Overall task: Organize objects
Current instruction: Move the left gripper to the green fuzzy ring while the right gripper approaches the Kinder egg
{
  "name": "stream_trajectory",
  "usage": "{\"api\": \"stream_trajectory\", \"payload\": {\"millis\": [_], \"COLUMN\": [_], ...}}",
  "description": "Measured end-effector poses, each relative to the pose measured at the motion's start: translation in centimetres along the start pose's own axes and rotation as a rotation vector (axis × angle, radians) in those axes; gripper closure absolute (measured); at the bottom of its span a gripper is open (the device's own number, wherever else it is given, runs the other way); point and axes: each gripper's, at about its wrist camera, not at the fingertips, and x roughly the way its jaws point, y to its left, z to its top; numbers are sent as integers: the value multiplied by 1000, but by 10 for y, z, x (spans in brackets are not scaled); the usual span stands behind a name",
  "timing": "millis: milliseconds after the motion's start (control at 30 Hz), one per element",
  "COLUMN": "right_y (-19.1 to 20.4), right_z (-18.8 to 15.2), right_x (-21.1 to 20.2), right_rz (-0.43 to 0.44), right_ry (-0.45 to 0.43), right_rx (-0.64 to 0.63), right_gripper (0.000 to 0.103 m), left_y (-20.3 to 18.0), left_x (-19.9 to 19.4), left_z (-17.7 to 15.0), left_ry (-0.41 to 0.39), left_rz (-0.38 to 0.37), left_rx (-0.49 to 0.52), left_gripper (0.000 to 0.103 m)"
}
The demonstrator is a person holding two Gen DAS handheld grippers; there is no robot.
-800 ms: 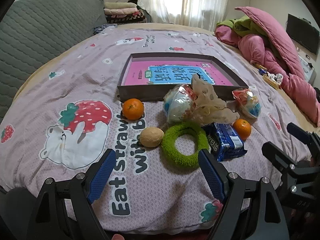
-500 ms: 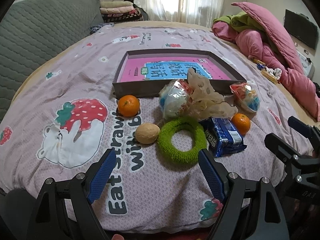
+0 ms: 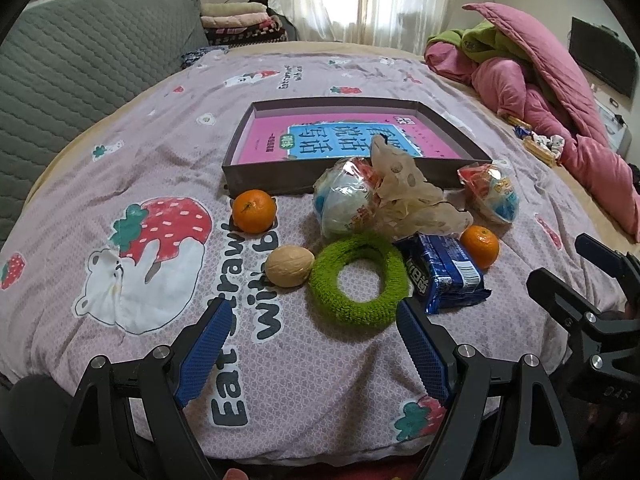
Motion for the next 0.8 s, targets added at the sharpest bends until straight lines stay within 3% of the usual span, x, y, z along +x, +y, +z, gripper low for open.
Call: {"api": "stream_trajectory", "payload": {"millis": [400, 533, 733, 800], "right_y": [-10, -18, -30, -31], "right_z": [0, 8, 28, 32], "right_x": [10, 15, 27, 35], "right_rz": [11, -3, -5, -5], "right_ry": [7, -5, -12, 7], "right_rx": [7, -2, -34, -56], "right_gripper": [2, 2, 2, 2], "left_y": [12, 13, 7, 5], "left_x": [25, 32, 49, 53], "left_z": [4, 10, 12, 11], "left_ry": [90, 104, 163, 175], "left_rz": [-34, -37, 1, 9], "left_rx": [-98, -180, -209, -211], "left_gripper": [22, 29, 53, 53]}}
